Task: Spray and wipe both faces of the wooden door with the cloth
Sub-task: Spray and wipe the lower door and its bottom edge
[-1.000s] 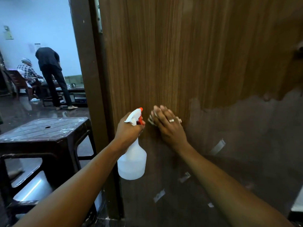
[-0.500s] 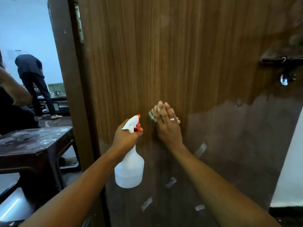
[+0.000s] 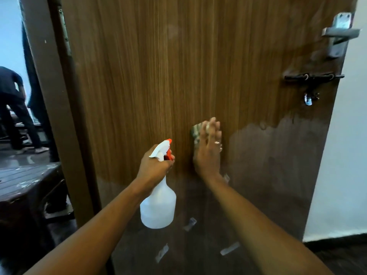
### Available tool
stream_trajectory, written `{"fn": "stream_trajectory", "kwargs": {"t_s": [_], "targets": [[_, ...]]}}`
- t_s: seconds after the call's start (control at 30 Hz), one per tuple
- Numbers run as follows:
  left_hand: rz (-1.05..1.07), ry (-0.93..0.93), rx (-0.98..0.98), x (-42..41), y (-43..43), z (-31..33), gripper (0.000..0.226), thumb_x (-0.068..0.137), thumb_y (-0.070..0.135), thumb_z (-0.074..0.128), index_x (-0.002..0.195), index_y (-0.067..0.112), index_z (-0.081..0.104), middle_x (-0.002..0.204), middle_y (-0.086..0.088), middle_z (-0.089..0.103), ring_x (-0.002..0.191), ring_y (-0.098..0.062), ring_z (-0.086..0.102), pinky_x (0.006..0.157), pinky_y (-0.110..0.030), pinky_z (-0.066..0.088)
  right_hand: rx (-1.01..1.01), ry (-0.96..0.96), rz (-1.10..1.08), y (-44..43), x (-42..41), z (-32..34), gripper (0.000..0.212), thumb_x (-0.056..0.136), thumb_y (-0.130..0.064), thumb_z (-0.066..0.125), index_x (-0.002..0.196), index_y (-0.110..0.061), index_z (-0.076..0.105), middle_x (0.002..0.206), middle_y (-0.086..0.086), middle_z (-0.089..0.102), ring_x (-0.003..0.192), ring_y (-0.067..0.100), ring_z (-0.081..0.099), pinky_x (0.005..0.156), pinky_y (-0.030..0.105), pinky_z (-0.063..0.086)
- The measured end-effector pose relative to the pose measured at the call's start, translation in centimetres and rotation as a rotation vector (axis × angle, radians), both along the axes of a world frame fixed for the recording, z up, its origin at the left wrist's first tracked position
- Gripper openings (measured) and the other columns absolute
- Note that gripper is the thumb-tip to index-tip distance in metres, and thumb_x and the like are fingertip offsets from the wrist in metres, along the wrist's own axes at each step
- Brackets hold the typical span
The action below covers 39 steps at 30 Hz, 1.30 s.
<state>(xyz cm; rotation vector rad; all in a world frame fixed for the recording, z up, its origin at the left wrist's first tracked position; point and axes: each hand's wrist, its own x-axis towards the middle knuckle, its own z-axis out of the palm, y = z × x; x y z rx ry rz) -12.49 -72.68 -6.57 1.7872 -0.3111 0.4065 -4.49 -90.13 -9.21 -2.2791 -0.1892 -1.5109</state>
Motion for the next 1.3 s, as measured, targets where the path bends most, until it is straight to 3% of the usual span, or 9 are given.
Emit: {"fn": "stream_trajectory", "kwargs": {"t_s": [0.17, 0.33, 0.43, 0.6, 0.8, 0.97, 1.1, 1.2, 1.3], "targets": [[-0.02, 0.015, -0.011, 0.1, -1.0, -0.3, 0.047, 0.084, 0.004, 0.063, 0.127, 0.022, 0.052, 0.107, -0.002, 0.065, 0.096, -0.017, 0.063, 0.069, -0.016, 0.053, -0.184, 0.019, 0.071, -2.8, 0.2, -6.3, 0.075, 0.087, -0.01, 0.06, 0.154, -0.011, 0.025, 0.164, 0.015, 0.011, 0.152, 0.033, 0.007, 0.121, 0.05, 0.017], [-0.057, 0.028, -0.005, 0.2, -2.0, -0.9, 0.047, 0.084, 0.002, 0.063, 0.124, 0.025, 0.052, 0.103, -0.004, 0.065, 0.093, -0.018, 0.063, 0.061, -0.012, 0.05, -0.116, -0.044, -0.06, -6.3, -0.9, -7.3, 0.054, 0.089, -0.012, 0.047, 0.141, -0.025, 0.041, 0.155, 0.014, 0.022, 0.145, 0.039, 0.02, 0.117, 0.054, 0.026], [-0.072, 0.025, 0.004, 0.1, -2.5, -1.1, 0.045, 0.084, 0.001, 0.063, 0.119, 0.026, 0.052, 0.101, -0.004, 0.065, 0.092, -0.017, 0.063, 0.062, -0.012, 0.049, 0.087, -0.093, -0.125, -8.1, -1.1, -6.1, 0.052, 0.086, -0.003, 0.06, 0.132, -0.027, 0.056, 0.137, 0.015, 0.035, 0.12, 0.042, 0.044, 0.092, 0.051, 0.053], [-0.099, 0.041, -0.007, 0.4, -3.2, -1.2, 0.042, 0.084, 0.002, 0.063, 0.117, 0.026, 0.053, 0.101, -0.002, 0.065, 0.092, -0.016, 0.062, 0.061, -0.011, 0.05, 0.432, 0.02, -0.105, -8.0, -2.1, -0.5, 0.056, 0.088, -0.014, 0.054, 0.138, -0.038, 0.049, 0.134, 0.014, 0.042, 0.115, 0.031, 0.044, 0.091, 0.034, 0.04], [-0.145, 0.03, 0.02, 0.7, -5.0, -0.9, 0.054, 0.084, 0.0, 0.061, 0.125, 0.032, 0.05, 0.102, -0.001, 0.064, 0.096, -0.015, 0.062, 0.068, -0.014, 0.05, -0.074, -0.028, -0.059, -5.3, -1.0, -6.0, 0.053, 0.093, -0.016, 0.058, 0.144, -0.013, 0.046, 0.122, 0.021, 0.055, 0.106, 0.032, 0.056, 0.085, 0.038, 0.054], [-0.188, 0.048, 0.001, 0.6, -6.3, -1.2, 0.045, 0.083, 0.002, 0.064, 0.112, 0.033, 0.049, 0.102, -0.001, 0.063, 0.091, -0.016, 0.061, 0.064, -0.011, 0.05, 0.413, 0.069, -0.304, -9.5, -3.1, -6.7, 0.053, 0.086, -0.079, 0.043, 0.103, -0.031, 0.053, 0.104, 0.002, 0.064, 0.089, 0.015, 0.064, 0.073, 0.038, 0.052], [-0.205, 0.056, 0.006, 1.0, -7.2, -1.1, 0.048, 0.083, 0.003, 0.065, 0.117, 0.032, 0.048, 0.107, -0.003, 0.063, 0.094, -0.018, 0.061, 0.067, -0.014, 0.052, 0.712, -0.007, -0.206, -10.1, -2.5, -0.1, 0.033, 0.099, -0.037, 0.046, 0.132, -0.033, 0.046, 0.122, 0.015, 0.05, 0.105, 0.031, 0.054, 0.079, 0.035, 0.042], [-0.227, 0.047, 0.0, 1.5, -7.7, -0.7, 0.05, 0.083, 0.002, 0.065, 0.12, 0.031, 0.05, 0.107, -0.003, 0.063, 0.095, -0.017, 0.061, 0.069, -0.017, 0.052, 0.398, 0.019, -0.293, -9.3, -1.6, 0.6, 0.063, 0.095, -0.017, 0.052, 0.153, -0.026, 0.028, 0.131, 0.021, 0.038, 0.106, 0.034, 0.05, 0.084, 0.04, 0.049], [-0.253, 0.043, 0.008, 2.0, -8.2, -0.8, 0.052, 0.083, 0.002, 0.064, 0.127, 0.026, 0.05, 0.108, -0.003, 0.063, 0.097, -0.017, 0.06, 0.075, -0.02, 0.052, 0.073, 0.049, -0.252, -9.7, -1.3, -3.9, 0.063, 0.095, -0.02, 0.052, 0.153, -0.019, 0.028, 0.134, 0.021, 0.04, 0.111, 0.035, 0.053, 0.087, 0.038, 0.052]]}}
